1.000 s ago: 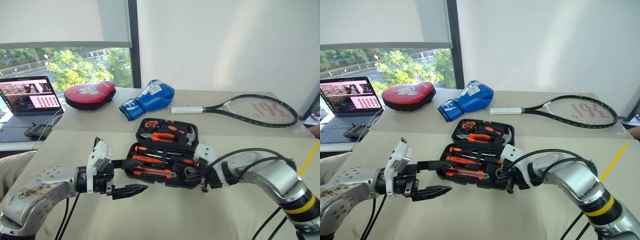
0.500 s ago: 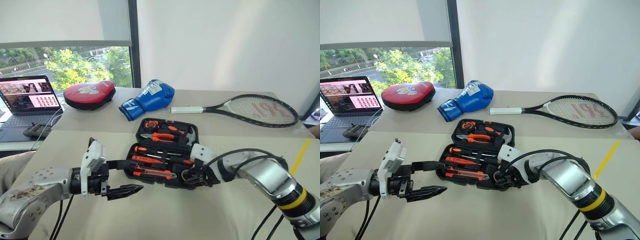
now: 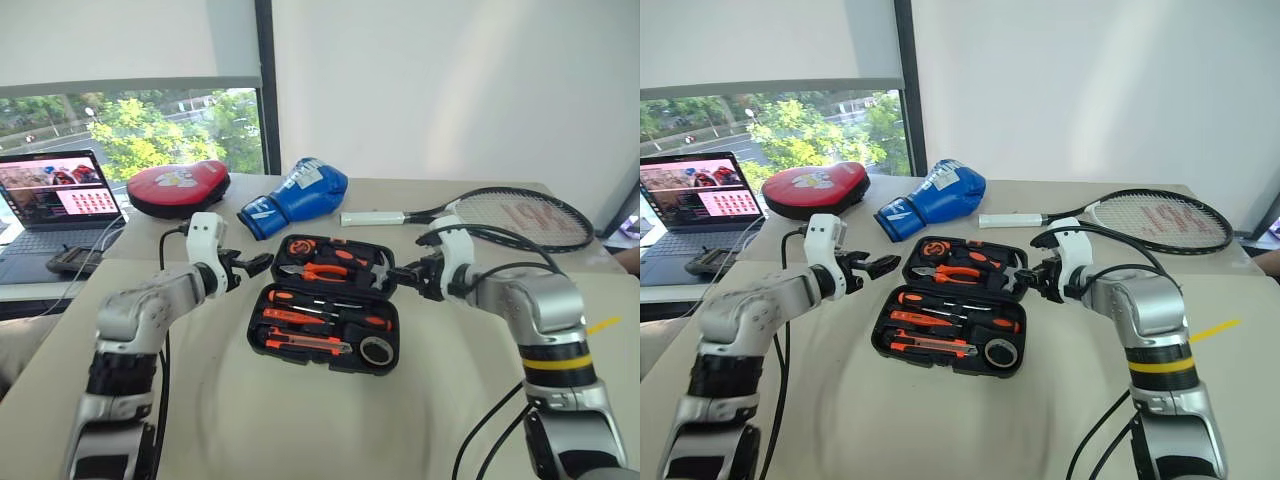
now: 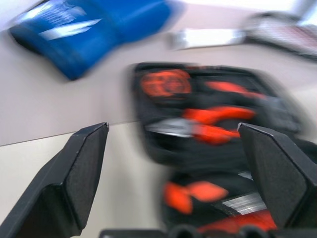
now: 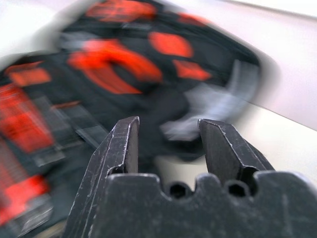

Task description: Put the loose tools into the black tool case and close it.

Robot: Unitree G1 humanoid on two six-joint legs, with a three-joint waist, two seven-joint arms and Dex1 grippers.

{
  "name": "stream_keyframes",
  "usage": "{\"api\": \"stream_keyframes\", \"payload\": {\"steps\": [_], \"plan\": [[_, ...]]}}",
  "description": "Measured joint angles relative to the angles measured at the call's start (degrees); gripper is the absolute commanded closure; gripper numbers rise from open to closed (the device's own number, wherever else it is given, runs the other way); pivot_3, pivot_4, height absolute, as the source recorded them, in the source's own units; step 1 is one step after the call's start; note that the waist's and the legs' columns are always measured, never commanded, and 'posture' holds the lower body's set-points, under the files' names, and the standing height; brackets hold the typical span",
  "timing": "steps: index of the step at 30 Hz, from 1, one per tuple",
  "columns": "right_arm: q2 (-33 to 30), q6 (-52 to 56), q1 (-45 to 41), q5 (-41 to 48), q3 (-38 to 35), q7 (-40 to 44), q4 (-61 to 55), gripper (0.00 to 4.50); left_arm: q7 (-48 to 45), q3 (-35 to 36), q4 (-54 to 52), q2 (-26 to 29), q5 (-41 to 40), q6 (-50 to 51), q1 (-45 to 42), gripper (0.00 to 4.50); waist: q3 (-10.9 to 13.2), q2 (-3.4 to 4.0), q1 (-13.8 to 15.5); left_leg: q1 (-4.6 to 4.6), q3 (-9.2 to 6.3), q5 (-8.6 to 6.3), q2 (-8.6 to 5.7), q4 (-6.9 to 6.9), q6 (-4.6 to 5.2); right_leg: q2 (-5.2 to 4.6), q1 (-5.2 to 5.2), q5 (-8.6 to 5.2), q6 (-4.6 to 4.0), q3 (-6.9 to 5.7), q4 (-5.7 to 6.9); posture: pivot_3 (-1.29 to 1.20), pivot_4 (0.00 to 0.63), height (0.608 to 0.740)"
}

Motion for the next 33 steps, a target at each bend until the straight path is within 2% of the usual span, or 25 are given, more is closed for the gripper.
{"api": "stream_keyframes", "payload": {"steps": [3,7,10,13,15,20,22,26,31,33], "plan": [[1.06,-5.00,-5.12,-3.38,1.72,0.17,11.87,2.22,-3.09,-5.25,19.43,-1.95,7.57,-3.76,-11.44,0.00,0.00,0.00,-0.40,-0.23,0.07,0.23,-0.06,-0.10,-0.04,0.09,-0.17,0.02,0.04,-0.07,-0.05,0.00,0.150,0.740],[1.94,-8.31,-7.92,-5.66,2.90,1.42,21.26,2.22,-7.28,-7.09,35.49,-3.17,13.40,-9.67,-16.89,0.00,0.00,0.00,-1.43,-0.24,0.10,0.23,-0.05,-0.48,-0.04,0.04,-0.24,-0.01,0.14,-0.06,-0.28,0.00,0.150,0.740],[3.50,-10.67,-10.08,-7.38,3.42,2.85,29.48,2.96,-10.05,-6.76,44.84,-4.13,15.89,-13.92,-21.21,0.76,0.01,-0.02,-1.68,-0.23,0.11,0.24,-0.04,-0.57,-0.05,0.02,-0.28,-0.04,0.19,-0.09,-0.27,0.00,0.150,0.740],[4.81,-12.46,-11.43,-8.56,4.83,4.68,33.55,3.98,-12.78,-5.96,49.43,-4.81,17.21,-15.67,-23.18,1.98,0.01,-0.02,-1.96,-0.20,0.12,0.25,-0.02,-0.58,-0.08,0.00,-0.26,-0.04,0.19,-0.08,-0.23,0.00,0.150,0.740],[5.12,-13.27,-11.63,-8.95,5.00,5.58,34.57,4.48,-14.20,-5.38,50.59,-5.17,17.35,-16.31,-23.40,2.59,0.01,-0.02,-2.00,-0.20,0.12,0.25,-0.02,-0.54,-0.08,-0.02,-0.26,-0.04,0.19,-0.07,-0.21,0.00,0.150,0.740],[5.41,-13.35,-11.64,-8.78,4.42,7.77,35.22,4.50,-17.41,-3.63,51.00,-4.66,18.09,-15.95,-23.48,4.36,0.01,-0.02,-2.14,-0.18,0.10,0.26,-0.02,-0.47,-0.08,-0.07,-0.26,-0.03,0.19,-0.04,-0.09,0.00,0.150,0.740],[5.21,-12.95,-11.36,-8.31,3.15,8.32,33.88,4.50,-17.97,-2.48,50.36,-4.59,18.05,-14.89,-23.03,4.45,0.01,-0.02,-2.14,-0.18,0.07,0.25,-0.01,-0.48,-0.09,-0.08,-0.27,-0.03,0.19,-0.04,-0.07,0.00,0.150,0.740],[3.01,-12.95,-9.39,-8.28,2.73,9.73,29.12,3.44,-18.33,-2.21,49.14,-4.78,18.53,-14.58,-22.52,4.50,0.01,-0.02,-2.02,-0.22,0.06,0.25,-0.02,-0.52,-0.09,-0.10,-0.34,-0.03,0.20,-0.04,-0.07,0.00,0.150,0.740],[-0.07,-7.73,-8.87,-6.97,-0.20,10.11,22.80,1.74,-18.33,-1.73,48.54,-4.67,19.62,-14.54,-22.12,4.50,0.01,-0.02,-1.95,-0.23,0.07,0.26,0.03,-0.52,-0.11,-0.09,-0.38,-0.02,0.18,-0.01,-0.02,0.00,0.150,0.740],[0.52,-5.12,-8.98,-5.72,-0.41,10.41,21.89,1.74,-18.38,-1.73,48.41,-4.67,20.09,-14.58,-22.08,4.50,0.01,-0.02,-2.01,-0.22,0.07,0.26,0.06,-0.52,-0.12,-0.08,-0.37,-0.01,0.16,0.00,-0.01,0.00,0.150,0.740]]}}
